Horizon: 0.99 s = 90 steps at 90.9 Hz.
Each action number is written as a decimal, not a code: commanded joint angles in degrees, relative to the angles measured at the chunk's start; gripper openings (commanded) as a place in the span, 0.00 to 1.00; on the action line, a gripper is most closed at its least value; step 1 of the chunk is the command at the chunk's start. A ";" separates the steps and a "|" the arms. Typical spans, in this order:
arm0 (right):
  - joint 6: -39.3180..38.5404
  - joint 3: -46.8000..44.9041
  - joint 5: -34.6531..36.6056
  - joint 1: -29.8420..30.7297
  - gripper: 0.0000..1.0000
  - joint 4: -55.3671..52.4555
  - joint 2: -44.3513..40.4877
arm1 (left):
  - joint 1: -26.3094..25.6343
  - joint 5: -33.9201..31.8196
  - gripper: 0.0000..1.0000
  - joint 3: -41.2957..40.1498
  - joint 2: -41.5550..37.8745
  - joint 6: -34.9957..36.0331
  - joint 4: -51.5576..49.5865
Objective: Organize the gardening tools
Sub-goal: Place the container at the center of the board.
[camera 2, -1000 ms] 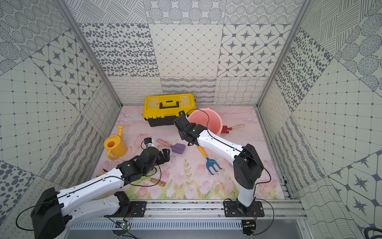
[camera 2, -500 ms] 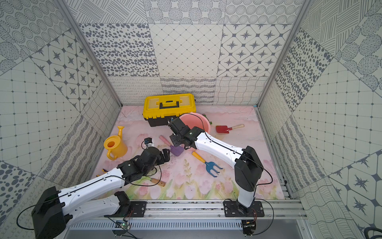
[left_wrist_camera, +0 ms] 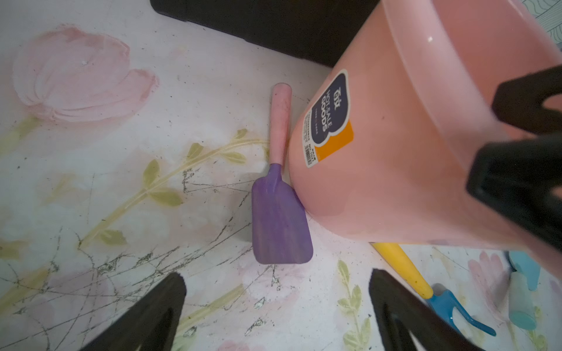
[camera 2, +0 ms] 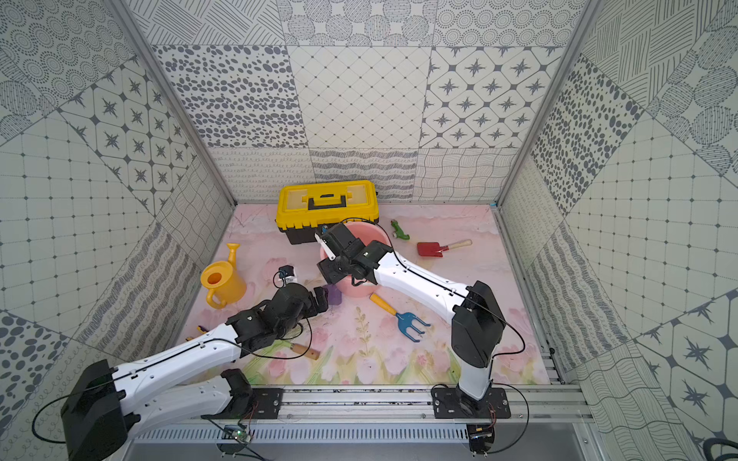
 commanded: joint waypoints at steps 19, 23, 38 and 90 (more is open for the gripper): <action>-1.27 -0.18 5.46 0.18 0.77 0.03 -0.29 | 0.05 -1.50 0.99 0.84 1.51 1.21 1.28; -1.37 -0.49 6.49 0.15 0.77 0.00 -0.06 | 0.05 -1.76 1.00 1.08 1.79 1.17 1.03; -2.22 -1.01 9.46 -0.30 0.74 0.04 0.77 | 0.09 -3.17 0.99 1.15 1.58 1.35 0.57; 2.65 -25.16 2.94 0.07 0.97 17.49 -22.50 | 2.99 -13.95 1.00 1.49 0.43 1.37 -3.26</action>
